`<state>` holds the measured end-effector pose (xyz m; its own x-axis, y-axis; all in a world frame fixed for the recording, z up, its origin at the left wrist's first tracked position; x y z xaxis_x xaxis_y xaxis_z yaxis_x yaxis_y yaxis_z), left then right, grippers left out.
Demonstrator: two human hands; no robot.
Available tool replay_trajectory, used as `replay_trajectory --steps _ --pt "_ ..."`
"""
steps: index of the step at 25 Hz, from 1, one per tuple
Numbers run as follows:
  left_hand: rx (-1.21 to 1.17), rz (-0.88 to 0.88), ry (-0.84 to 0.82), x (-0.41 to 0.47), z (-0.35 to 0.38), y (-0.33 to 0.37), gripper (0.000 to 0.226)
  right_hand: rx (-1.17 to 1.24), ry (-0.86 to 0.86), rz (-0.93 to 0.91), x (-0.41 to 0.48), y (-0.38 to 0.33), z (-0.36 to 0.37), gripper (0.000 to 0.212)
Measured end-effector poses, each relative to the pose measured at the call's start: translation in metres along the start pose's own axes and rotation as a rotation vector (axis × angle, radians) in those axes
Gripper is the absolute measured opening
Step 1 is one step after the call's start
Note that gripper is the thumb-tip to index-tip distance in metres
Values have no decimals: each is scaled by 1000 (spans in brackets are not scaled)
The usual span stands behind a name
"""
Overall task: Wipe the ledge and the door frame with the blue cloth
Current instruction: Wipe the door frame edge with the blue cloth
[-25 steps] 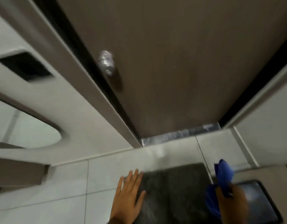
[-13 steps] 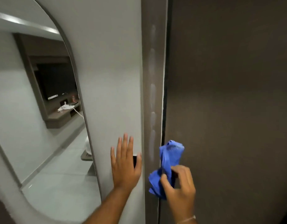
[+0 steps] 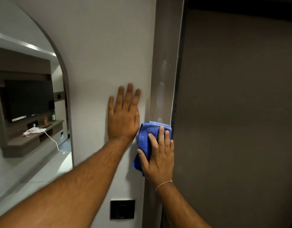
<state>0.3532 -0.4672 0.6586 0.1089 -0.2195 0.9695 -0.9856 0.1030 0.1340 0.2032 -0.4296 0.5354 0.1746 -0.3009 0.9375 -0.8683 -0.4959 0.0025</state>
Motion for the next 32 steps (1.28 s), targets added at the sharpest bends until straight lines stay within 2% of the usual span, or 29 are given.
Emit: replay_trajectory --steps 2,4,8,11,15,19,26,29,32 --pt "-79 -10 -40 3 -1 3 65 -114 4 31 1 -3 0 76" --pt "-57 13 27 23 3 -1 62 -258 57 -31 38 -4 2 77" --pt "-82 28 1 0 8 0 66 -300 60 -20 104 -2 -17 78" --pt "-107 18 -16 0 7 -5 76 -266 93 -91 202 -4 -48 81" --pt "-109 29 5 1 5 -3 72 -227 158 -143 326 8 -104 78" --pt "-98 30 -8 4 6 -3 70 -239 225 -154 393 18 -136 74" --pt "-82 20 17 2 7 -3 70 -303 267 -127 379 16 -131 69" --pt "-82 2 15 2 7 -4 69 -287 283 -151 328 14 -109 69" --pt "-88 4 12 3 5 -2 64 -222 222 -165 247 17 -78 72"
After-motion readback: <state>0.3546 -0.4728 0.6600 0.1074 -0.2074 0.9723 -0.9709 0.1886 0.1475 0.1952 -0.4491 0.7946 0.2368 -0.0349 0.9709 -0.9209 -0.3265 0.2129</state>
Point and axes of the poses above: each hand's wrist, its own x-axis towards the middle knuckle, its own z-axis out of the palm, y = z × x, the point moved 3 cm from there along x, towards the middle knuckle, and after that the axes turned 11 degrees about -z, right-handed, at the moved point
